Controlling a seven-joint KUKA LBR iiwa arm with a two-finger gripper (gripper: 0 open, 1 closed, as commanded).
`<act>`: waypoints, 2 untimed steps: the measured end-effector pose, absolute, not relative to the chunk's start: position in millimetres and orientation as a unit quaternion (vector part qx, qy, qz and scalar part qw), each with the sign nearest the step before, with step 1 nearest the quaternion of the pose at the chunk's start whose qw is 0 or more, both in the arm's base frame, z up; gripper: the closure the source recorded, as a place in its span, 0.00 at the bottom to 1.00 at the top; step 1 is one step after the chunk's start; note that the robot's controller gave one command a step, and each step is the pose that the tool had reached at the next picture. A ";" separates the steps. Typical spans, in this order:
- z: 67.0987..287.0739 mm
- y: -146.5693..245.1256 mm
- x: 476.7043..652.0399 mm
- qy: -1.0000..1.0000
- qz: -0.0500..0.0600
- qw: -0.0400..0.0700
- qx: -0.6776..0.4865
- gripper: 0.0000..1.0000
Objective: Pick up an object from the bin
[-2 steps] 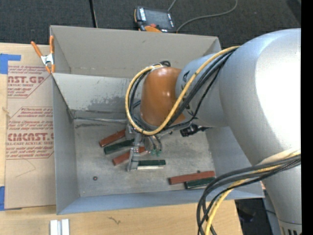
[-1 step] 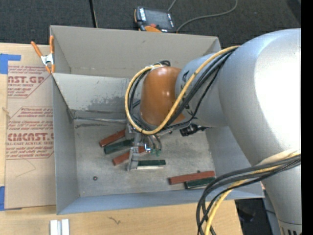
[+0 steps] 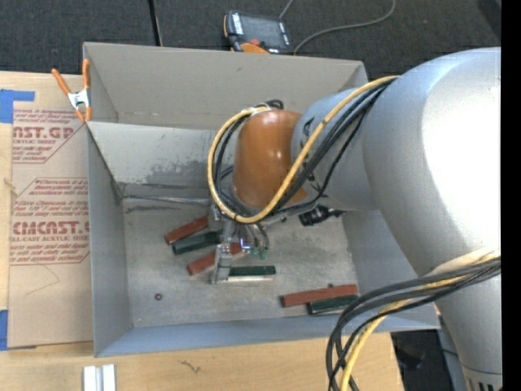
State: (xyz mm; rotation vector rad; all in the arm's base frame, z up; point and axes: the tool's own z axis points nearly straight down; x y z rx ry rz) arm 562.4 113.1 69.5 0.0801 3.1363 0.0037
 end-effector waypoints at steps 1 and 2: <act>70.0 113.6 563.2 1.000 0.001 0.002 0.026 0.00; 73.5 114.1 566.7 1.000 0.002 0.008 0.026 1.00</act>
Offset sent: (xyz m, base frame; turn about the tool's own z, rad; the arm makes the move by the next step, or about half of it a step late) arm 0.0000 0.0000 0.0000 0.0000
